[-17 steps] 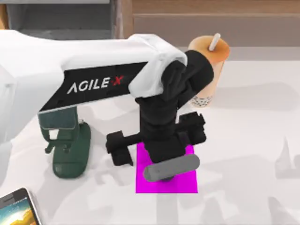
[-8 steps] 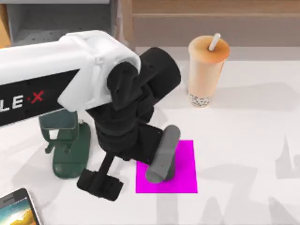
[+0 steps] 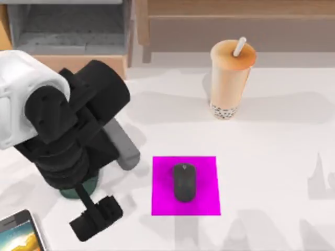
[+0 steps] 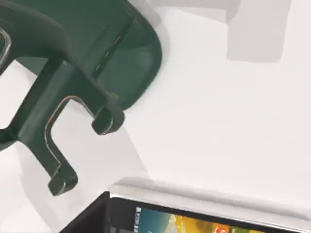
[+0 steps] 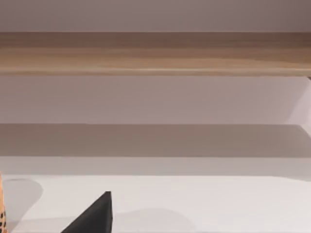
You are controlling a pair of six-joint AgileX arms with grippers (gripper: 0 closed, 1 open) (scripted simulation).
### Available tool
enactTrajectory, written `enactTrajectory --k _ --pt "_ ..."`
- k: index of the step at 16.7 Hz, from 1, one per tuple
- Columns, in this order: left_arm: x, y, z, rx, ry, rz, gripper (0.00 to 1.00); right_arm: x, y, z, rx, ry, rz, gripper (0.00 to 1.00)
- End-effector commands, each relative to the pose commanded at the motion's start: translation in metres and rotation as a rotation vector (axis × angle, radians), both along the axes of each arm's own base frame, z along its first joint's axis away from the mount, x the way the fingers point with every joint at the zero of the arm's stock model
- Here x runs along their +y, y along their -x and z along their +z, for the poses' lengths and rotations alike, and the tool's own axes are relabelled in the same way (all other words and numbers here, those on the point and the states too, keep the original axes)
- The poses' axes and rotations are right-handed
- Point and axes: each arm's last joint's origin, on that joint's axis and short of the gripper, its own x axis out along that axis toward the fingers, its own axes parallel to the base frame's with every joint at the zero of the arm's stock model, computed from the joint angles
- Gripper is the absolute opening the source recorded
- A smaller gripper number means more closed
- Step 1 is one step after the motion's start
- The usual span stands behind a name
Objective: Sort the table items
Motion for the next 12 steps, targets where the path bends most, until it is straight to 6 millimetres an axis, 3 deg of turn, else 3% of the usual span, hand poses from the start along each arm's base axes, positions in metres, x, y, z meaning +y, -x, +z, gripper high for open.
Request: enactTrajectory --k 6,12 --pt "0.049 0.015 -0.021 0.008 0.066 0.65 1.0 0.0 0.0 0.0 0.0 0.0 0.0 1.0" --pt "0.086 0.026 -0.04 0.022 0.123 1.148 1.0 0.0 0.0 0.0 0.0 0.0 0.0 1.0"
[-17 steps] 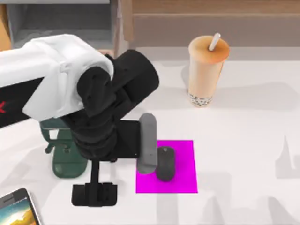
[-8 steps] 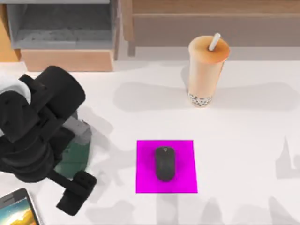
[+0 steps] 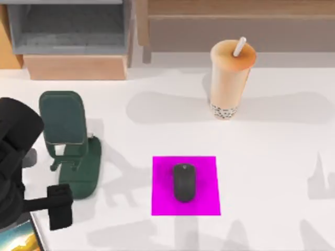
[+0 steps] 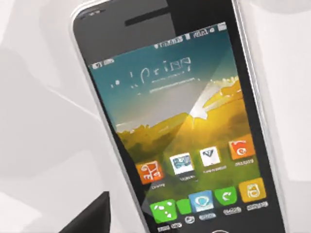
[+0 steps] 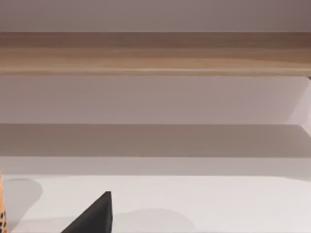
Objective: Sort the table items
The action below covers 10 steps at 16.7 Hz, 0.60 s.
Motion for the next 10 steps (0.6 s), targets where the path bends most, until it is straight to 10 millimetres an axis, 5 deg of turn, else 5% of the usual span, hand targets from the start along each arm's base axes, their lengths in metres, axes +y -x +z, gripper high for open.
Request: enactTrajectory --k 5,10 --pt "0.018 0.004 -0.012 0.022 0.032 0.242 1.0 0.0 0.0 0.0 0.0 0.0 0.0 1.0" --pt "0.022 0.005 -0.014 0.024 0.044 0.302 1.0 0.0 0.0 0.0 0.0 0.0 0.0 1.0"
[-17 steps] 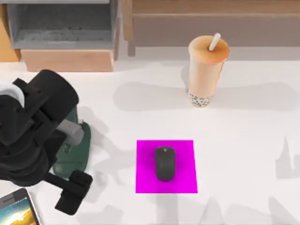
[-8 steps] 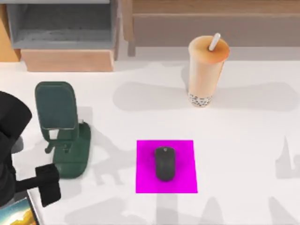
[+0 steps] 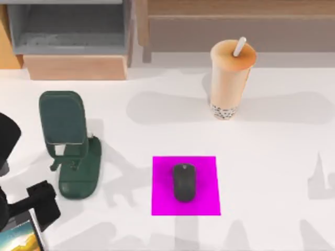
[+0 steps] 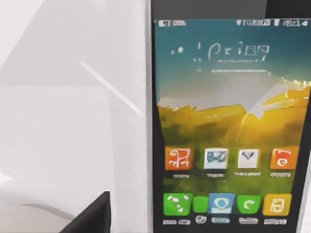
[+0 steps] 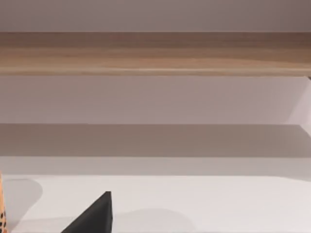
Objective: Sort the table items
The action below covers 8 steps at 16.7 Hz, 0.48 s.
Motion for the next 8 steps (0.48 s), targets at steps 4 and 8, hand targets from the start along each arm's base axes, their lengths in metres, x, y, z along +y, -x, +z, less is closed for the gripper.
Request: enactTrajectory --k 4,8 --pt "-0.001 0.0 0.0 0.002 -0.002 -0.005 1.0 0.0 0.0 0.0 0.0 0.0 0.0 1.0" --pt "-0.001 -0.003 -0.012 0.002 0.0 0.0 1.0 0.0 0.0 0.0 0.0 0.0 0.0 1.0"
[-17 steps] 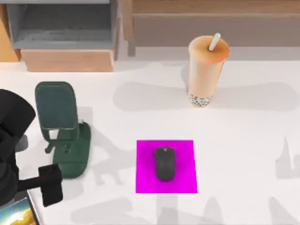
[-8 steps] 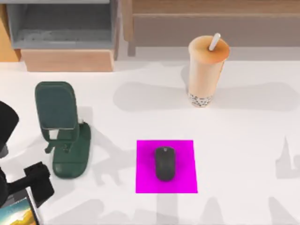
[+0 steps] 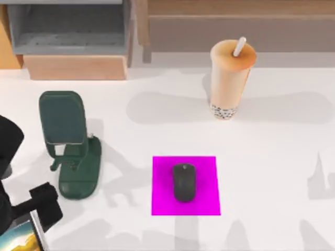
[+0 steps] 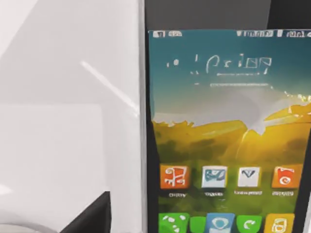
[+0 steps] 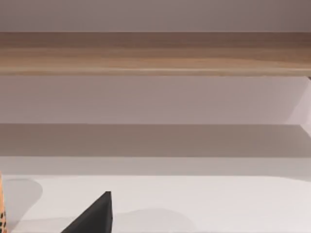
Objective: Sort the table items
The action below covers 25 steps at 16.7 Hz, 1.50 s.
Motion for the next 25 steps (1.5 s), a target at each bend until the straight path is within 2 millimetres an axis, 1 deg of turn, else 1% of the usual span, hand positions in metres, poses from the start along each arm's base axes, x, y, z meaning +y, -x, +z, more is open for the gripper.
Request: enactTrajectory --k 6,8,10,13,25 --pt "0.001 -0.001 -0.042 -0.004 0.001 0.0 1.0 0.0 0.0 0.0 0.0 0.0 0.0 1.0" --pt "0.001 0.001 -0.053 -0.004 0.001 0.0 1.0 0.0 0.0 0.0 0.0 0.0 0.0 1.0" --pt "0.002 0.002 -0.058 -0.002 0.0 0.0 1.0 0.0 0.0 0.0 0.0 0.0 0.0 1.0" --pt "0.002 0.002 -0.058 -0.002 0.0 0.0 1.0 0.0 0.0 0.0 0.0 0.0 0.0 1.0" --pt "0.002 0.002 -0.058 -0.002 0.0 0.0 0.1 0.0 0.0 0.0 0.0 0.0 0.0 1.0"
